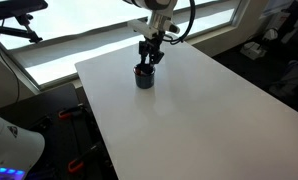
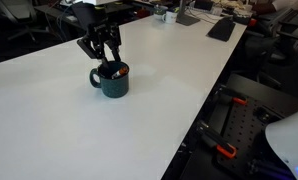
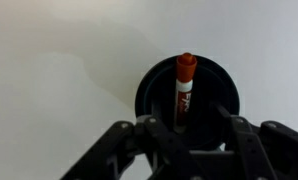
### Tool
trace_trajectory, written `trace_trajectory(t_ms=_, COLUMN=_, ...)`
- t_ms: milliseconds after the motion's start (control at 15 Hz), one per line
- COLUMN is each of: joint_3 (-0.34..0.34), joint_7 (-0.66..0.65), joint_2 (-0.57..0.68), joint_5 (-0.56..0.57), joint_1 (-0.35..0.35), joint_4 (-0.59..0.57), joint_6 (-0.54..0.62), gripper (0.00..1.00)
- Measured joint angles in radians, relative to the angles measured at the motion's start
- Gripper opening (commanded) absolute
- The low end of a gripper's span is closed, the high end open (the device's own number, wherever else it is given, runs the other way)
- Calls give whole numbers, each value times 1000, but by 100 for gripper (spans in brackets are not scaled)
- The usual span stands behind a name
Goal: Remove the marker from the cup and put it on the table
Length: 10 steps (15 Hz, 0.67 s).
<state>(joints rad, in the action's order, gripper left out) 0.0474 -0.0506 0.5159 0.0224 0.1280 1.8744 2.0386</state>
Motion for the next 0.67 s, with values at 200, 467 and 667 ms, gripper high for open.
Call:
trace_trajectory(t_ms=200, joint_3=-1, joint_7=0, joint_2=0, joint_5=0, joint_1=0, joint_4=9, joint_6=0, gripper=21)
trace_trajectory(t_ms=467, joint_3=-3, joint_7=-1, joint_2=0, joint_5=0, joint_1=-1, joint_4=17, joint_6=0, gripper=59)
trace_trajectory(t_ms=667, joint_3=-6, joint_7=-3, joint_2=0, joint_5=0, joint_1=-1, joint_4=27, joint_6=0, gripper=62)
